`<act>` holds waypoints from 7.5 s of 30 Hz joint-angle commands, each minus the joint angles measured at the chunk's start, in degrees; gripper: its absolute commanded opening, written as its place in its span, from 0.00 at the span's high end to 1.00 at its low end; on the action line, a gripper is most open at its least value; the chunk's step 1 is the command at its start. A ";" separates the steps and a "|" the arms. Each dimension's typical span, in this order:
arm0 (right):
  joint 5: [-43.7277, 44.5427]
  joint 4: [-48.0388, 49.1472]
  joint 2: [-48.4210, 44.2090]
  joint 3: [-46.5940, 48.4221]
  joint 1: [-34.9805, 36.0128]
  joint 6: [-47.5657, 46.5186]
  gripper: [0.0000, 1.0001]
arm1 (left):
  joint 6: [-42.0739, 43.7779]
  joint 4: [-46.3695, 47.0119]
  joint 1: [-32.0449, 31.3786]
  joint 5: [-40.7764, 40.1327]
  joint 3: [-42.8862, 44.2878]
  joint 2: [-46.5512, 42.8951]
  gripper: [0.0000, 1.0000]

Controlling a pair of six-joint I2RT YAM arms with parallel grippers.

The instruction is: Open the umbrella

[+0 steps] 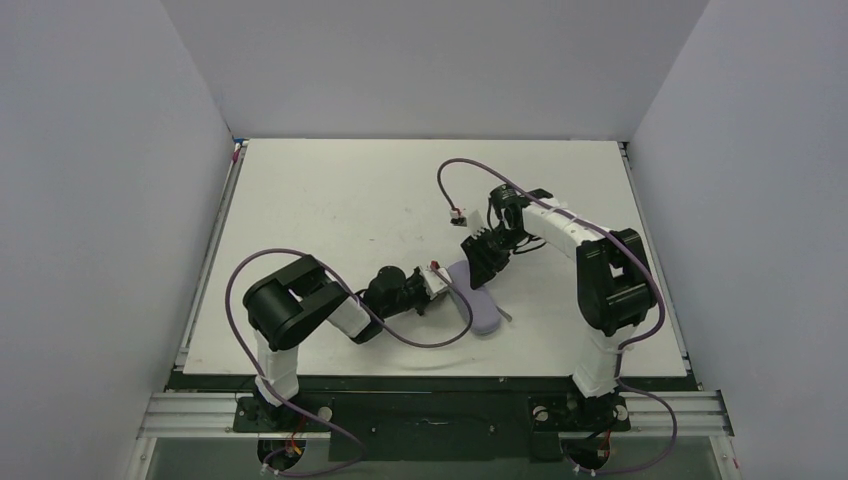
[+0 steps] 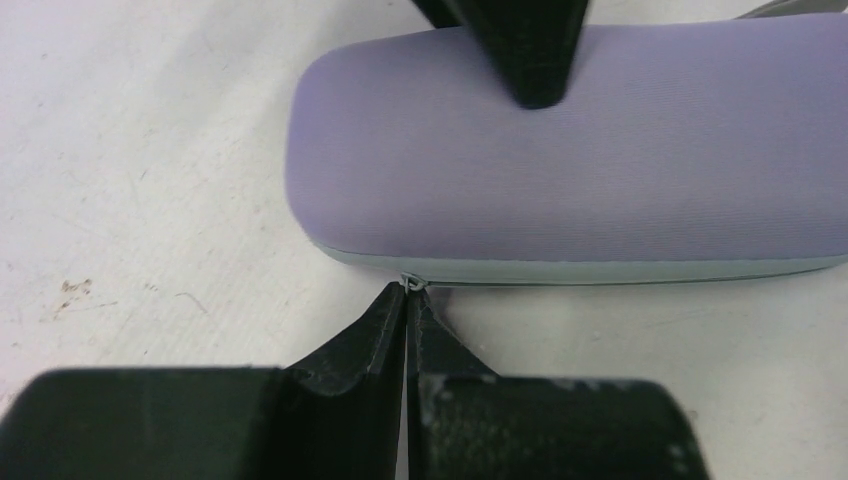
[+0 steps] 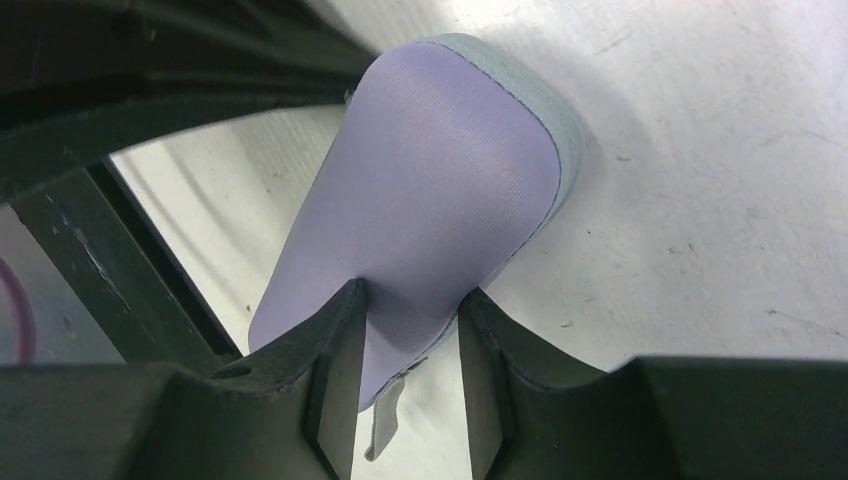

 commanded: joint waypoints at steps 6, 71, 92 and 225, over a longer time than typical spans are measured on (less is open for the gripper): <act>5.38 -11.05 3.35 4.99 3.18 -19.87 0.84 | -2.54 0.16 2.59 -5.34 1.18 -3.51 1.00; 24.19 2.66 -1.84 -2.85 -6.18 -2.40 1.00 | 2.16 -2.32 -4.34 -3.27 -5.88 -7.95 1.00; 16.37 2.02 0.69 15.83 -0.20 -8.71 0.51 | 4.61 -1.52 -6.16 0.26 -4.55 -6.68 1.00; -9.46 -2.28 -0.76 10.12 12.66 4.01 0.17 | -71.02 -12.82 18.35 12.63 5.60 -10.22 0.03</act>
